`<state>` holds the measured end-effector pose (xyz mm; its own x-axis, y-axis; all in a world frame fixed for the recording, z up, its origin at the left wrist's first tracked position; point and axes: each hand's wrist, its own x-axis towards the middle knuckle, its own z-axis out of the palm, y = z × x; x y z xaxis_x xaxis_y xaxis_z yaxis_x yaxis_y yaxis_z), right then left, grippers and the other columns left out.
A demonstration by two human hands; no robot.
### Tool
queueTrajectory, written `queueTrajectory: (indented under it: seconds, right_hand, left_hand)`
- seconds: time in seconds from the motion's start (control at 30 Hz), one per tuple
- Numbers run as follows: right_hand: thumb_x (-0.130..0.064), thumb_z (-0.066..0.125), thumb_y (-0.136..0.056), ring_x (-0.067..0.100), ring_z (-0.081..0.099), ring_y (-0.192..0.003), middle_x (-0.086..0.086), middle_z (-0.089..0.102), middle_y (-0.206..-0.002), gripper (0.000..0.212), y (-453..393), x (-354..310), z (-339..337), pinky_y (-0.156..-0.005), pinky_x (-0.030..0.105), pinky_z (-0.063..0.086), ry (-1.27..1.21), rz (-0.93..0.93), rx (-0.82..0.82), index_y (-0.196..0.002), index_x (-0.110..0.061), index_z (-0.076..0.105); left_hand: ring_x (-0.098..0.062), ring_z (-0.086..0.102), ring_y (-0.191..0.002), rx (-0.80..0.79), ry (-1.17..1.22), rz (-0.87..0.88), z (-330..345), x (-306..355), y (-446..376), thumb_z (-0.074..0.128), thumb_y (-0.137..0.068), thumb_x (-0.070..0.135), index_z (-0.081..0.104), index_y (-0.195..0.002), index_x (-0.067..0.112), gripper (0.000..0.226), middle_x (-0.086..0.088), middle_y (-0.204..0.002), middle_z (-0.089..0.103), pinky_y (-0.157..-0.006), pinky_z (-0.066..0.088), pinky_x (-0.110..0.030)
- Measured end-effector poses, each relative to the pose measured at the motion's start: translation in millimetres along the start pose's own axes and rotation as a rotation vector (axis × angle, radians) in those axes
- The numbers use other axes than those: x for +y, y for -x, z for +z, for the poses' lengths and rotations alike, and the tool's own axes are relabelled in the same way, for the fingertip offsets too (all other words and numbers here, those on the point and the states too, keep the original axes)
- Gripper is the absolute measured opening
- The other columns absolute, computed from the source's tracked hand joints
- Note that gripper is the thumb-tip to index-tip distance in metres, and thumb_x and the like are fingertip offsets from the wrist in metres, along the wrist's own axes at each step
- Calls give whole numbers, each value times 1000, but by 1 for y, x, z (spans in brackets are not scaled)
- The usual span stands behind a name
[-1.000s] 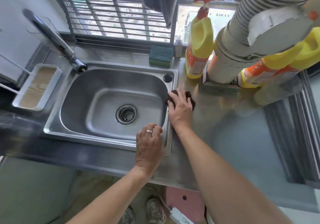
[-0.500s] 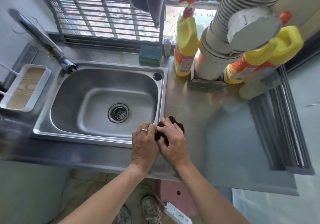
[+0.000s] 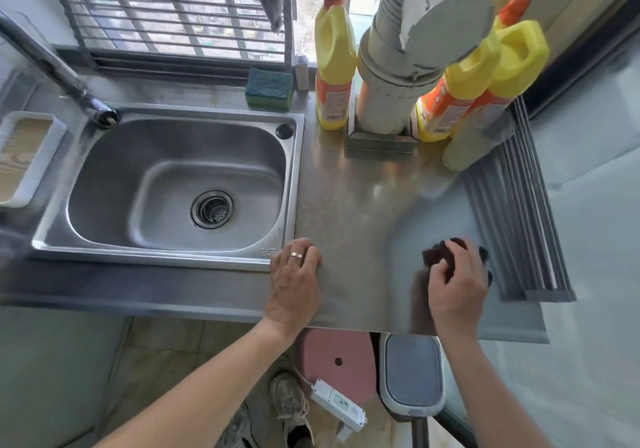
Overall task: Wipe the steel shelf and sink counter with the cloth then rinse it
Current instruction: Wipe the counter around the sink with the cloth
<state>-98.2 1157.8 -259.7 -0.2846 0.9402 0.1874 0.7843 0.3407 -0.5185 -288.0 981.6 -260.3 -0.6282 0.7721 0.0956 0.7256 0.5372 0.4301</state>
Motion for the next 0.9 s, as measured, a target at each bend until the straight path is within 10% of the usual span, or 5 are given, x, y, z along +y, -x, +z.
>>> queueTrajectory:
  seconds: [0.53,0.7,0.9]
  right_hand:
    - [-8,68,-77,19,52,-138,1,59,-144,50,61,-69,25,-105,45,46,-177,-353,-422,-124,-21,70]
    - [3,64,-75,30,61,-115,11,66,-130,48,8,-34,-7,-105,37,47,-154,-300,-180,-120,-11,71]
    - [-17,61,-91,31,41,-144,8,46,-154,49,6,22,-22,-116,56,31,190,-49,-197,-139,-20,59]
  left_hand:
    - [-27,46,-120,-175,-139,-33,-2,30,-1,54,-81,10,54,-103,17,23,-4,-120,52,-95,36,-37]
    - [-28,46,-117,-187,-150,-26,-6,33,-3,54,-77,4,56,-102,15,28,-6,-120,54,-91,37,-39]
    - [-30,45,-116,-221,-189,-46,1,39,-1,54,-76,14,53,-107,15,31,-6,-124,49,-92,38,-39]
